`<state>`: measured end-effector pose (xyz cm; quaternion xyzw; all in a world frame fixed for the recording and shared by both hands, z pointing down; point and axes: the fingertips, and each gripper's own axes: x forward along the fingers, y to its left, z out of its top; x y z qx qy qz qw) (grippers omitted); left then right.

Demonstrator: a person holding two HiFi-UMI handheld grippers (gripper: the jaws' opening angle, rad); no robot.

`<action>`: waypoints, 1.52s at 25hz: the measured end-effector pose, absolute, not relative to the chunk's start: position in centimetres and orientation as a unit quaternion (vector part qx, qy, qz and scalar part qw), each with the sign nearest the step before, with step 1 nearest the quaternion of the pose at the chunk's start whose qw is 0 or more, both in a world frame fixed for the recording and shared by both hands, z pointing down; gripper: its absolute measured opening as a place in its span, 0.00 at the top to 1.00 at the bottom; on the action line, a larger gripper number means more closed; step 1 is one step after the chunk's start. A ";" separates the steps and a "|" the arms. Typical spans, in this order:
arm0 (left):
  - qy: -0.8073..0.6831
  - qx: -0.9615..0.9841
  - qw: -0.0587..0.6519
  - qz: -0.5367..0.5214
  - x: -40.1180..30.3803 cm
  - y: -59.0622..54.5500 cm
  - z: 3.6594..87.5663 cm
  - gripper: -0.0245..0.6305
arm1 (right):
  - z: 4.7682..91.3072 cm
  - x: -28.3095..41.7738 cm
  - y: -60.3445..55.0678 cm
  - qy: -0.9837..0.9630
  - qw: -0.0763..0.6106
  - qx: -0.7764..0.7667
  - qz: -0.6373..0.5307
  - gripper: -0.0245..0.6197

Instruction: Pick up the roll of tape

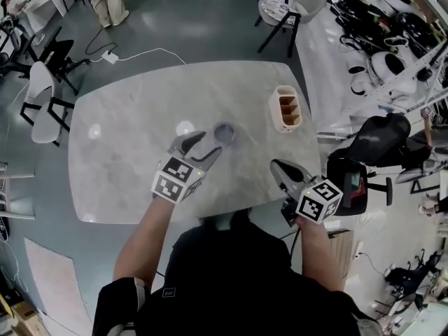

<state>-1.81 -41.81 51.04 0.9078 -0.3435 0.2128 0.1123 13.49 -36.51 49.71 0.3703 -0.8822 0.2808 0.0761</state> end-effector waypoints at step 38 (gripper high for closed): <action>-0.095 0.821 0.036 0.561 5.3 -46.5 74.7 0.65 | 55.8 22.4 -39.4 -0.842 0.089 0.405 0.344 0.96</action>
